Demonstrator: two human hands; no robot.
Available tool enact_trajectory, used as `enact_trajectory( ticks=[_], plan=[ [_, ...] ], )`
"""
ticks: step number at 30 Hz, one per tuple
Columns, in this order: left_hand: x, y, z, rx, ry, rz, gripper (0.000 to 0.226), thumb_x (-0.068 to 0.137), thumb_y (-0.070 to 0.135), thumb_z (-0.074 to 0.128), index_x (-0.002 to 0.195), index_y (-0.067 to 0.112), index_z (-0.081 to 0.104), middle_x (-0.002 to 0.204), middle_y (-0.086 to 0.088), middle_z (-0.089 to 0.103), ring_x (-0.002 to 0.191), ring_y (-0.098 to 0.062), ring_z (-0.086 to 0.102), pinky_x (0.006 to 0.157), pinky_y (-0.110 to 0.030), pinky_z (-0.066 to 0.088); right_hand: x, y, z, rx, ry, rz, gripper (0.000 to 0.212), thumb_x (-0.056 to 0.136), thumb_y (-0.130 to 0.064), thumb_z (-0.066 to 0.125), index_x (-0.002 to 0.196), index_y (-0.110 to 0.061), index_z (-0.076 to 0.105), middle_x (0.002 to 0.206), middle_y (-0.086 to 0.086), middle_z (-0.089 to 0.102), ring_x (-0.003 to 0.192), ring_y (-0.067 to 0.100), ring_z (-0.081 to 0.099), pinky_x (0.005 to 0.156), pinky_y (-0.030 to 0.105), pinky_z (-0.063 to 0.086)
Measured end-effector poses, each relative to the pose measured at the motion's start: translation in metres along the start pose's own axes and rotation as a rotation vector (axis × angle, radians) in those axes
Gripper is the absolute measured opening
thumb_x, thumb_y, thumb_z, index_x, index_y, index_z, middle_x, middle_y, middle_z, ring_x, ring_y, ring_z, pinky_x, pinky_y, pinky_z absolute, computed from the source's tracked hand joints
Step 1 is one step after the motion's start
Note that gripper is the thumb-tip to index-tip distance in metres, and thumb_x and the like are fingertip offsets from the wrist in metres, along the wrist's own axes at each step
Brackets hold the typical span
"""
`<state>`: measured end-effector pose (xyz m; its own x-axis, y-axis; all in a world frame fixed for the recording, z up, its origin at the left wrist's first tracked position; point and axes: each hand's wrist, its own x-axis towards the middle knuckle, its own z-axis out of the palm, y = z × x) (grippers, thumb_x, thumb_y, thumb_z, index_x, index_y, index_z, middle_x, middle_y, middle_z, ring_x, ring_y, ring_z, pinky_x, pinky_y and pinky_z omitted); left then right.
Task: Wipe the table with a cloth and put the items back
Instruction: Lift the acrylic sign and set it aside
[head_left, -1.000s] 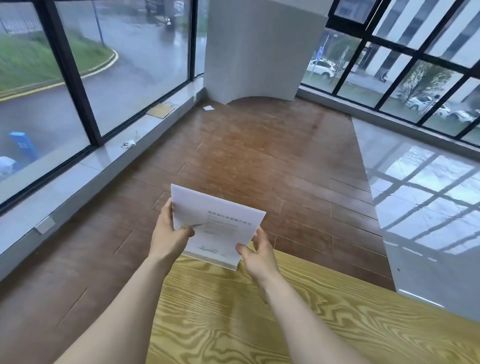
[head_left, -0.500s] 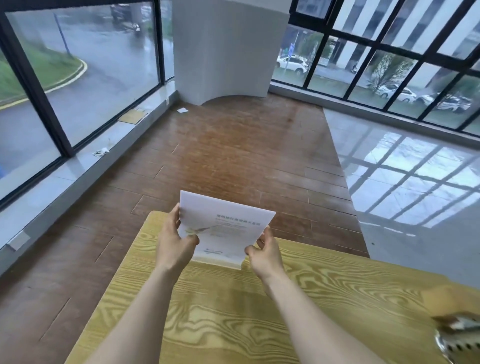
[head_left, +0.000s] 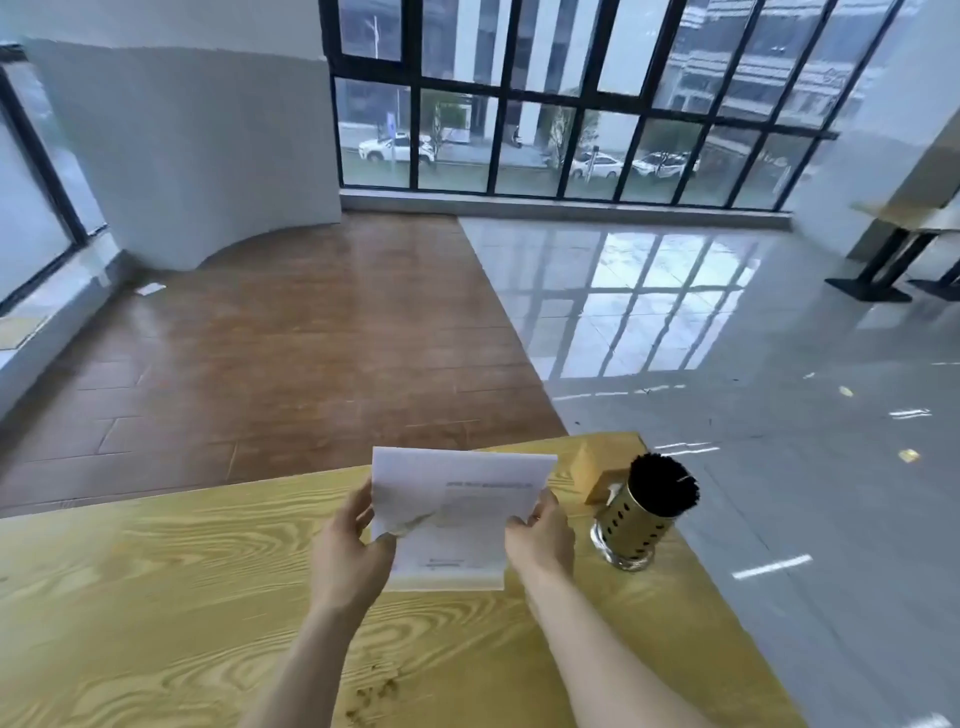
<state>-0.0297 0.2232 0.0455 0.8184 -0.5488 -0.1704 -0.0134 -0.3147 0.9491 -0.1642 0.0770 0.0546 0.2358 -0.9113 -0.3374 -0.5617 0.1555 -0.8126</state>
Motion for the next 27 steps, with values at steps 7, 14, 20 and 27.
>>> enact_trajectory(
  ticks=[7, 14, 20, 27],
  plan=[
    [-0.059, 0.020, 0.162, 0.064, -0.123, 0.010, 0.068, 0.078, -0.003, 0.056, 0.139, 0.027, 0.061, 0.125, 0.013, 0.071, 0.123, -0.009, 0.064, 0.087, -0.027, 0.056, 0.055, 0.074, -0.147, -0.048, 0.125, 0.066, 0.052, 0.093, -0.011, 0.056, 0.144, -0.016, 0.045, 0.133, 0.008, 0.062, 0.121, 0.035, 0.061, 0.094, 0.038, 0.050],
    [-0.090, 0.034, 0.249, 0.105, -0.215, 0.003, 0.068, 0.081, 0.000, 0.061, 0.144, 0.024, 0.055, 0.126, 0.016, 0.066, 0.129, -0.013, 0.060, 0.103, -0.037, 0.052, 0.089, 0.103, -0.227, -0.014, 0.114, 0.068, 0.054, 0.091, -0.008, 0.060, 0.143, -0.009, 0.044, 0.135, 0.016, 0.061, 0.120, 0.039, 0.061, 0.096, 0.042, 0.052],
    [-0.093, 0.041, 0.283, 0.152, -0.303, 0.011, 0.068, 0.080, 0.001, 0.062, 0.142, 0.027, 0.055, 0.119, 0.024, 0.062, 0.131, -0.009, 0.056, 0.099, -0.029, 0.047, 0.115, 0.113, -0.261, 0.058, 0.049, 0.119, 0.060, 0.092, -0.010, 0.059, 0.147, -0.014, 0.035, 0.135, 0.017, 0.058, 0.116, 0.038, 0.060, 0.094, 0.044, 0.054],
    [-0.095, 0.031, 0.289, 0.212, -0.307, -0.013, 0.079, 0.084, 0.004, 0.064, 0.153, 0.033, 0.041, 0.131, 0.027, 0.055, 0.139, -0.007, 0.048, 0.099, -0.027, 0.043, 0.130, 0.127, -0.261, 0.073, 0.011, 0.136, 0.064, 0.091, -0.008, 0.054, 0.151, -0.019, 0.034, 0.138, 0.010, 0.058, 0.113, 0.034, 0.059, 0.091, 0.043, 0.053]
  ],
)
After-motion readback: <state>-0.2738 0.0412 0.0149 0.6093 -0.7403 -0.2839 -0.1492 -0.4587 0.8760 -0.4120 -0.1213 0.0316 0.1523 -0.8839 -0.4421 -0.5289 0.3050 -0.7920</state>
